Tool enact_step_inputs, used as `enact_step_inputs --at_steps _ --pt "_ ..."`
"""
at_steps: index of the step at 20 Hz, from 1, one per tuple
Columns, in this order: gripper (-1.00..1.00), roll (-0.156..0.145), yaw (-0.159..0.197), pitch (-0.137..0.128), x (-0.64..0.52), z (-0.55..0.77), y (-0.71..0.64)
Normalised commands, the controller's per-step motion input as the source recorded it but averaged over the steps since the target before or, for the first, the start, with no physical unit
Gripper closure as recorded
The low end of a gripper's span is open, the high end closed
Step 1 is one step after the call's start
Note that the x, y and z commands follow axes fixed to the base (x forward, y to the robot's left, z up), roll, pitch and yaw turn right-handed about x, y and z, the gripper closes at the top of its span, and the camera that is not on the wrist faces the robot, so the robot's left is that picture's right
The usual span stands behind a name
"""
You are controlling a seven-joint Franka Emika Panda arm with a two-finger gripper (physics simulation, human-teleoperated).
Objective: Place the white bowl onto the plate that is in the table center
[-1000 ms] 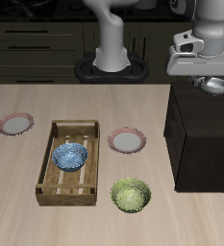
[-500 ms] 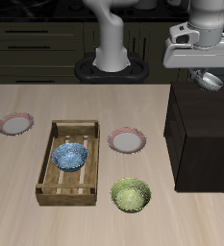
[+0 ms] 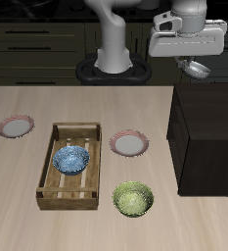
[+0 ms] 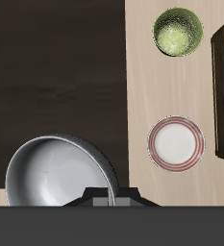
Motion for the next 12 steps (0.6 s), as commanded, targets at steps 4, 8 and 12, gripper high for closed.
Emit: enact_step_inputs --at_steps 4,8,12 --pt "1.00 -0.021 -0.004 -0.031 -0.12 0.08 -0.48" --pt "1.00 -0.027 -0.007 -0.015 -0.02 0.05 -0.38" --pt "1.00 -0.057 -0.005 -0.033 0.00 0.07 -0.57"
